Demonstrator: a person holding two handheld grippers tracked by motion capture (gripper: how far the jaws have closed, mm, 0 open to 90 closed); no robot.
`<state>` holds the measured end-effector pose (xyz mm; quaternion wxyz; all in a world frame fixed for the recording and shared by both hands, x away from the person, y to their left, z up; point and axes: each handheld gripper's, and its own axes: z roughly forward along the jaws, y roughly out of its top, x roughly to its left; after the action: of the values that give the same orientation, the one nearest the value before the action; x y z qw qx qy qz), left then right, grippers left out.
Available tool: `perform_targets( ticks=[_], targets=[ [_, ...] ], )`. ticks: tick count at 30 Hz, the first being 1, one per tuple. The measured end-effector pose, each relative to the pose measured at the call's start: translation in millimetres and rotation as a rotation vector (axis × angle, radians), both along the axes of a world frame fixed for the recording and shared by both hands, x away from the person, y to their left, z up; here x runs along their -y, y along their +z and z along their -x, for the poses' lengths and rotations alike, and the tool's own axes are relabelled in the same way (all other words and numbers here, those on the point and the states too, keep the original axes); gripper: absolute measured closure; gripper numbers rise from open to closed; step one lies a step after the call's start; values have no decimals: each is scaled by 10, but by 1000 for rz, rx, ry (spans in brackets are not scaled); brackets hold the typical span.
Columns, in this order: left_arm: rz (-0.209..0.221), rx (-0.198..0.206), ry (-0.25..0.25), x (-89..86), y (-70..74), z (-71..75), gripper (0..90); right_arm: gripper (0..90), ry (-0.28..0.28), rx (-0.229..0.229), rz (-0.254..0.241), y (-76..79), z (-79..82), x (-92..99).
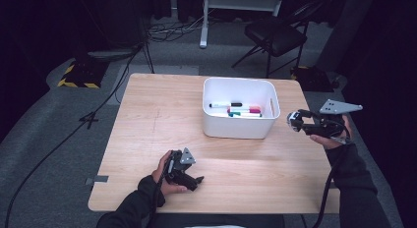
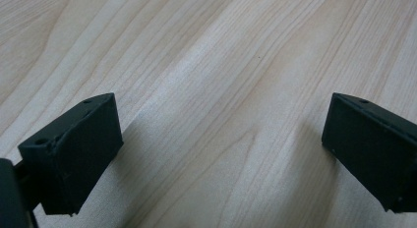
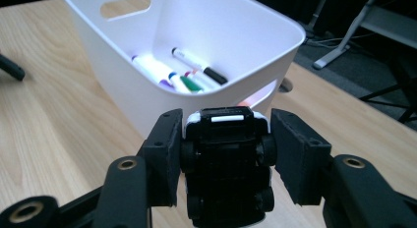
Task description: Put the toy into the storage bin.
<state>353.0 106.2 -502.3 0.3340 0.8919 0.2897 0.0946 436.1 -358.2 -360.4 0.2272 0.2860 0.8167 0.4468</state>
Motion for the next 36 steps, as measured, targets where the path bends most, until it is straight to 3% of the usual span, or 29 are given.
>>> perform_targets(
  ticks=[4, 14, 26, 36],
  targets=[
    [1, -2, 0, 1, 0, 1, 19, 485, -15, 16, -27, 148, -53, 6],
    [1, 0, 0, 0, 0, 0, 18, 485, -32, 56, -29, 437, -209, -118],
    [0, 0, 0, 0, 0, 0, 18, 485, 11, 66, -14, 588, -361, -463],
    [1, -1, 1, 0, -1, 2, 19, 485, 66, 49, 2, 580, -500, -831]
  ],
)
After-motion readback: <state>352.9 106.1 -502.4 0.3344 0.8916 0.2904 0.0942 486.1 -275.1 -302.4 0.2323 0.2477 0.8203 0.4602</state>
